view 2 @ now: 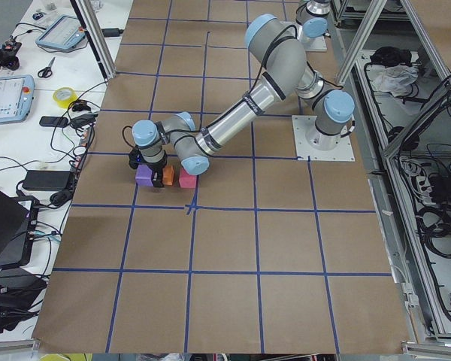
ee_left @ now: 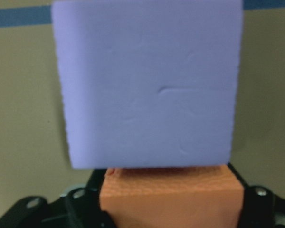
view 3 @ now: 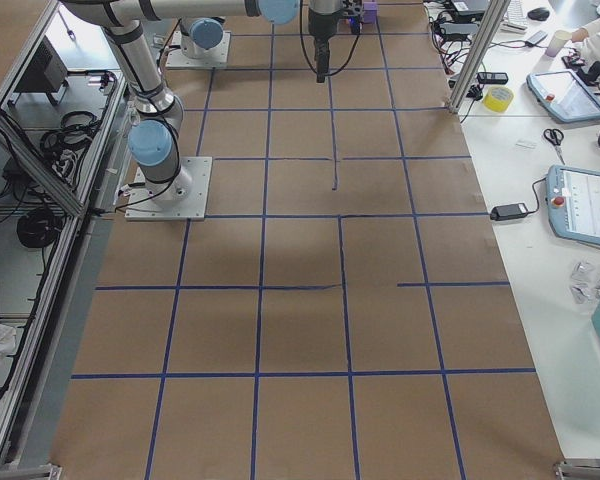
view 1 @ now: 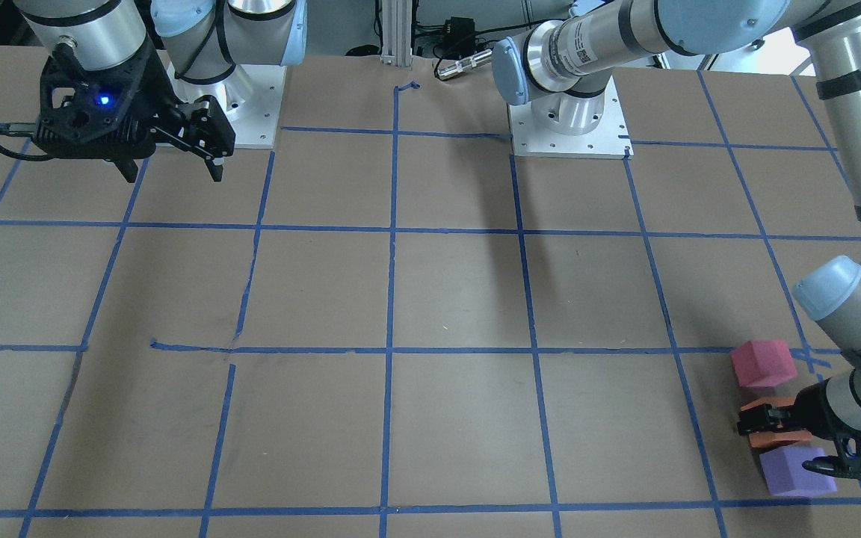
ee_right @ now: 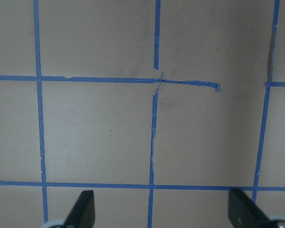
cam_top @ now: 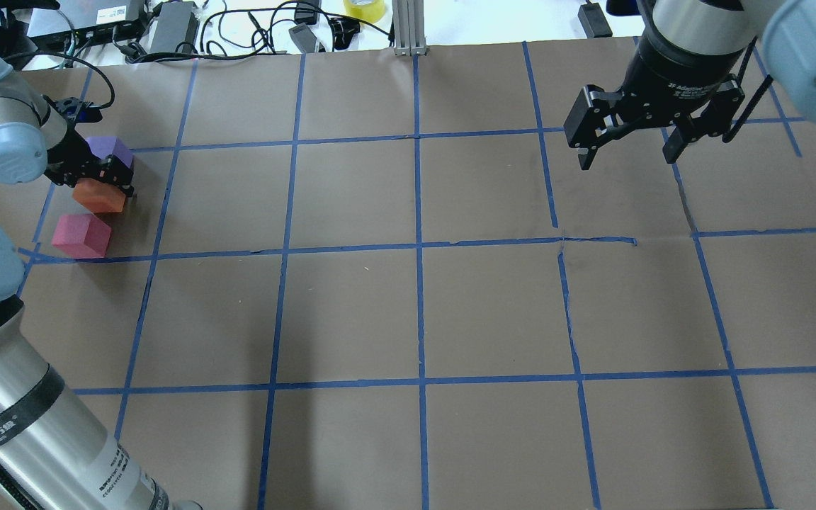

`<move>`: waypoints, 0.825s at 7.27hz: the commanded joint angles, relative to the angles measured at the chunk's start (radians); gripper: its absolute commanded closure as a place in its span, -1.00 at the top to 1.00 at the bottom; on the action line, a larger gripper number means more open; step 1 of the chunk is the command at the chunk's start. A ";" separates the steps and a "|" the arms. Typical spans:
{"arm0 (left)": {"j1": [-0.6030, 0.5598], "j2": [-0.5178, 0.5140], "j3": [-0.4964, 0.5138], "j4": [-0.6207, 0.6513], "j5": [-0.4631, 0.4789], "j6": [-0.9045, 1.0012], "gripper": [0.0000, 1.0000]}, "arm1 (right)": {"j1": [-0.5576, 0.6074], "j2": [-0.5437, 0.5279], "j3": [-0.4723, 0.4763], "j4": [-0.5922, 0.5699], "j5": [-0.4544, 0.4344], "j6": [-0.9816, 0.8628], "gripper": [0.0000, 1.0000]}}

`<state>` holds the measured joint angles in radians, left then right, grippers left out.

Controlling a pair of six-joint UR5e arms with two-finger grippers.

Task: Arrange blocks in a line
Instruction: 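Lower the orange cube between the purple and pink cubes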

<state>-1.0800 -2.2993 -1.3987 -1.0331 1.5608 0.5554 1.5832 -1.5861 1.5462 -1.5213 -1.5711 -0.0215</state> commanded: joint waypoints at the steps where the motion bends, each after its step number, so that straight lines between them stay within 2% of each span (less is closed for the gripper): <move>1: 0.000 0.024 -0.002 -0.013 0.004 0.011 1.00 | 0.001 0.000 0.000 0.000 0.000 0.000 1.00; 6: 0.002 0.055 0.012 -0.012 0.033 0.018 1.00 | 0.001 -0.002 0.000 0.000 -0.001 0.000 1.00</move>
<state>-1.0784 -2.2533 -1.3881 -1.0460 1.5852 0.5731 1.5827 -1.5864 1.5462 -1.5210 -1.5722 -0.0215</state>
